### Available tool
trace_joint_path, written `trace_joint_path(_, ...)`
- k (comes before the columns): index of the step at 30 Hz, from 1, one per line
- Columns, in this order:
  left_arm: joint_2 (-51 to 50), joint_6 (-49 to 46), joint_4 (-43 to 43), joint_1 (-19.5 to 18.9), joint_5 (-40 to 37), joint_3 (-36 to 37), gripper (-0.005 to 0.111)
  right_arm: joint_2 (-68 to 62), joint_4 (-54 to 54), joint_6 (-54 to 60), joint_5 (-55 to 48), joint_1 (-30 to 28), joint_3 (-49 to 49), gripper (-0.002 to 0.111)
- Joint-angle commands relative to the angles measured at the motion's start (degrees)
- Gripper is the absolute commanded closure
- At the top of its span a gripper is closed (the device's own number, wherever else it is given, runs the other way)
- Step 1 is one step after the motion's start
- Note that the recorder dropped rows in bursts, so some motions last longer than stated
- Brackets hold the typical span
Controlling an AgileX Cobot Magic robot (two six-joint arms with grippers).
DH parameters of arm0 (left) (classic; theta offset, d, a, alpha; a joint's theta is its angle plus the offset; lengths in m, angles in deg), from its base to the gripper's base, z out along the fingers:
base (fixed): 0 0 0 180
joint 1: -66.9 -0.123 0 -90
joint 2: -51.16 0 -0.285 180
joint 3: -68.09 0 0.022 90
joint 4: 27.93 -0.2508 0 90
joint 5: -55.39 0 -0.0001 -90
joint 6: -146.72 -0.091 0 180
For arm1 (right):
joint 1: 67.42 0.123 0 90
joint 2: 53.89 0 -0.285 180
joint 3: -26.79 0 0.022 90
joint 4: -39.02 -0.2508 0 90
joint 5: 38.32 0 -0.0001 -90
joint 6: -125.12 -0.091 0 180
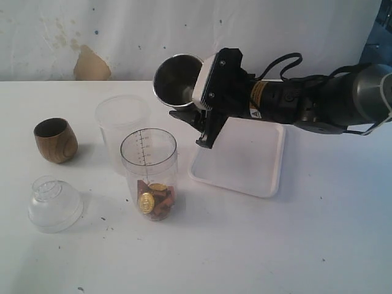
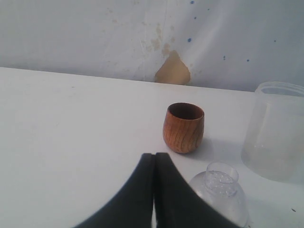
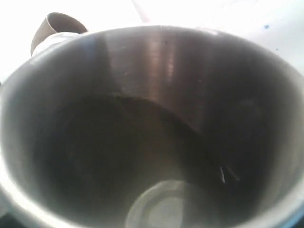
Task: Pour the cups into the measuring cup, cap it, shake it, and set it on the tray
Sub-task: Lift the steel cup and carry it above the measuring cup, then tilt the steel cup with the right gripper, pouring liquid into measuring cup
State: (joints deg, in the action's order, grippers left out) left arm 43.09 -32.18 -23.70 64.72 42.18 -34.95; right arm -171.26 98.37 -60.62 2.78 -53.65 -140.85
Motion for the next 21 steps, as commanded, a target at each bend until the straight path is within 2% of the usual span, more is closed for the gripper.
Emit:
trace_joint_path(1, 0.3, 0.2, -0.2, 0.1, -0.1, 0.3, 0.106, 0.7, -0.7, 3.1, 3.7, 0.0, -0.8, 0.108)
trace_joint_path(21, 0.3, 0.2, -0.2, 0.1, -0.1, 0.3, 0.106, 0.7, -0.7, 7.5, -1.4, 2.7, -5.3, 0.108)
